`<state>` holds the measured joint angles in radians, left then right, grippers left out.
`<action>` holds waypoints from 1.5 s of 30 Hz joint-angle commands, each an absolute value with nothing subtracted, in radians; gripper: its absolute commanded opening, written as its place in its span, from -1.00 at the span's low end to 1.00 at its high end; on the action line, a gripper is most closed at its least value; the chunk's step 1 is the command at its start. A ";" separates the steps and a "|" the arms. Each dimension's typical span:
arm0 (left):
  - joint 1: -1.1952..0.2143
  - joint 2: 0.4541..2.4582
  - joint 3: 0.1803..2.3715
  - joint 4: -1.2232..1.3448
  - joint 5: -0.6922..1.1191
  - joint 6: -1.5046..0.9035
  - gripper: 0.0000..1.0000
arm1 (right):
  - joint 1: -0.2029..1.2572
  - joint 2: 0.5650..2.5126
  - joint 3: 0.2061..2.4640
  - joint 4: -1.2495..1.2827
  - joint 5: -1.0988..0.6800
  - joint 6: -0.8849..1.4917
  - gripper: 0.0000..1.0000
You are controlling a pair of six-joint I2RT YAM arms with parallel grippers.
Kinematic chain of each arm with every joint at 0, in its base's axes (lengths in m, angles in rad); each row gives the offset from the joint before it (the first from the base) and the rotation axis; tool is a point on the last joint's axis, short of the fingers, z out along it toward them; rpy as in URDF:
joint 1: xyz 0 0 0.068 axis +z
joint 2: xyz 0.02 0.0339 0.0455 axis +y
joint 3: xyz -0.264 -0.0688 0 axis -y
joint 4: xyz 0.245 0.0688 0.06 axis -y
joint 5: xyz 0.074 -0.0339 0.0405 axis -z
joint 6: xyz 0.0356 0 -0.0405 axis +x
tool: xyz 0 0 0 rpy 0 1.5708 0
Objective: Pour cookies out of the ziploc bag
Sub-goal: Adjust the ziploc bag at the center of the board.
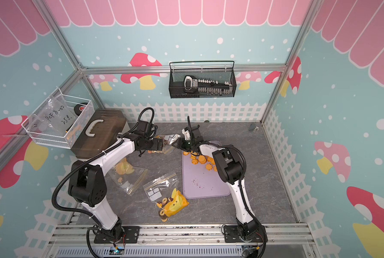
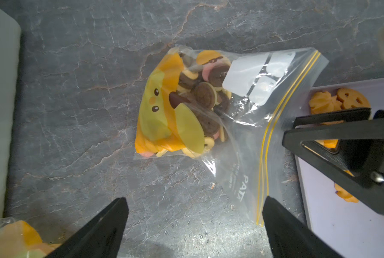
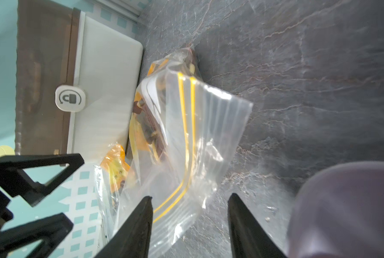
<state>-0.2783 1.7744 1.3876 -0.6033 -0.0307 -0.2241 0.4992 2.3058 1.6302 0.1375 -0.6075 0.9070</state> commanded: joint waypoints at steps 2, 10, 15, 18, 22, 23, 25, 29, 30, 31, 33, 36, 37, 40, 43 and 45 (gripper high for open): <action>-0.255 1.778 1.370 -0.480 0.044 -0.301 0.98 | 0.512 2.334 1.678 0.146 -0.595 0.952 -0.44; -0.222 1.924 1.576 -0.557 0.087 -0.261 0.96 | 0.511 2.319 1.705 0.075 -0.594 0.925 -0.76; -0.230 1.986 1.654 -0.614 0.130 -0.257 0.82 | 0.505 2.316 1.723 0.050 -0.595 0.920 -0.81; -0.233 1.983 1.649 -0.614 0.142 -0.232 0.80 | 0.488 2.303 1.724 0.028 -0.598 0.909 -0.85; -0.235 1.992 1.660 -0.640 0.177 -0.179 0.76 | 0.458 2.301 1.749 -0.033 -0.619 0.868 -0.88; -0.237 1.993 1.663 -0.646 0.182 -0.163 0.73 | 0.452 2.305 1.759 -0.045 -0.628 0.863 -0.91; -0.244 1.992 1.652 -0.648 0.175 -0.133 0.69 | 0.442 2.314 1.774 -0.065 -0.650 0.854 -0.93; -0.244 1.905 1.498 -0.488 0.196 -0.043 0.71 | 0.429 2.320 1.799 -0.123 -0.679 0.817 -0.94; -0.245 1.880 1.466 -0.450 0.213 0.000 0.72 | 0.425 2.319 1.803 -0.133 -0.688 0.809 -0.94; -0.245 1.862 1.447 -0.428 0.213 0.028 0.75 | 0.422 2.323 1.806 -0.143 -0.694 0.803 -0.95; -0.242 1.839 1.430 -0.405 0.209 0.097 0.80 | 0.416 2.328 1.817 -0.164 -0.708 0.787 -0.95; -0.228 1.839 1.439 -0.407 0.251 0.185 0.78 | 0.407 2.341 1.846 -0.189 -0.722 0.772 -0.96; -0.225 1.842 1.443 -0.407 0.266 0.213 0.78 | 0.404 2.345 1.856 -0.199 -0.727 0.767 -0.96; -0.214 1.839 1.445 -0.384 0.330 0.306 0.79 | 0.390 2.349 1.892 -0.233 -0.727 0.755 -0.96; -0.216 1.835 1.407 -0.319 0.411 0.536 0.79 | 0.384 2.346 1.923 -0.273 -0.728 0.743 -0.96; -0.216 1.839 1.389 -0.307 0.464 0.688 0.83 | 0.382 2.343 1.934 -0.291 -0.731 0.736 -0.96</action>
<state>-0.2161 1.8603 1.4193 -0.3637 0.3458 0.3985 0.3904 2.3310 1.9022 -0.2359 -0.7158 0.7681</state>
